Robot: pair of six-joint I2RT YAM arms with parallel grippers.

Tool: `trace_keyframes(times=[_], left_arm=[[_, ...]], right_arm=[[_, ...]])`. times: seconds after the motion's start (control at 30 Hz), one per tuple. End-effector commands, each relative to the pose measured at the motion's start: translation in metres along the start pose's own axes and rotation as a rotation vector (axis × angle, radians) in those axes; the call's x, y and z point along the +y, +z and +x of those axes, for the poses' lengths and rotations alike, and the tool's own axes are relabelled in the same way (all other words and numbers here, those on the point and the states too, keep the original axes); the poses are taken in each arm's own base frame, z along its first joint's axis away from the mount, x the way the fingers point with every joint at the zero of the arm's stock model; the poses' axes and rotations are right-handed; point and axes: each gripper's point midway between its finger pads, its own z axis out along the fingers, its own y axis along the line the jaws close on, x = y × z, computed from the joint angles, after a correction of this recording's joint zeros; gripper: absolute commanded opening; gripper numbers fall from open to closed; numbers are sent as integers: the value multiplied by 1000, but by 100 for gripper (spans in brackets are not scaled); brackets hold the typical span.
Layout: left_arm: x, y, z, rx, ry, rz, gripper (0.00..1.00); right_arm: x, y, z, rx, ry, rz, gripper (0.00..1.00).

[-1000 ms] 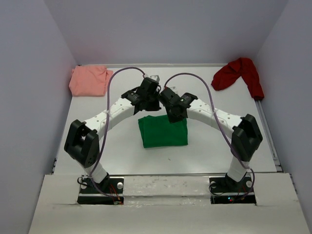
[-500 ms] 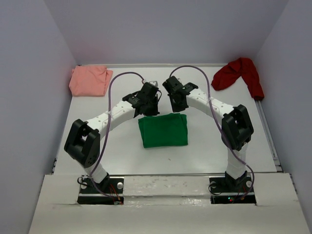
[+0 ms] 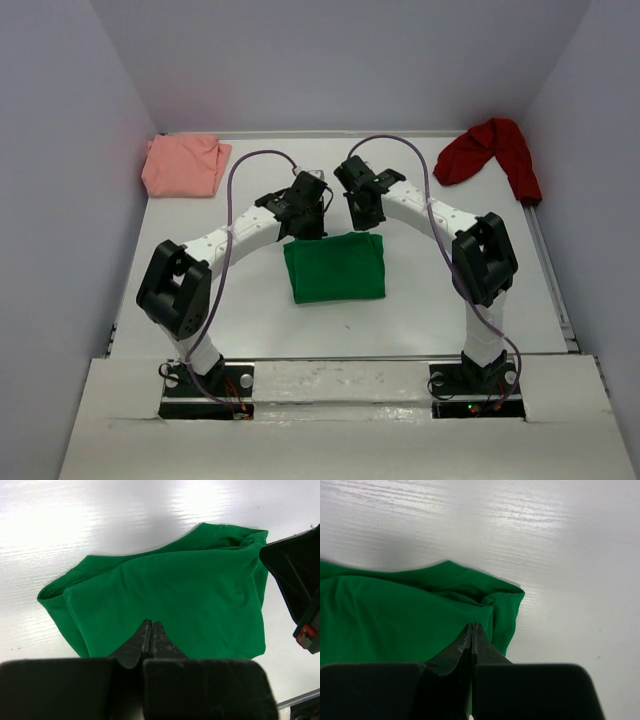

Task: Fold and stack the t-shirts
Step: Fold the tshirt

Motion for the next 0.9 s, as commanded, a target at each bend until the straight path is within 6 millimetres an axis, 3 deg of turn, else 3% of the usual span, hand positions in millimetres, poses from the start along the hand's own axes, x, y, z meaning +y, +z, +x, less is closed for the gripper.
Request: trace_keyframes(times=[0.0,0.53,0.87], left_arm=[[-2,-1,-3,-2,14,1,0],[25,17,15,79,-4,-129,0],[54,11,20,79,-32,-205,0]], right_arm=[[4,-7,-6,-31,2,-23,0],[1,13,21,20,7,-8,0],[8,49,35,84,-2,-4,0]])
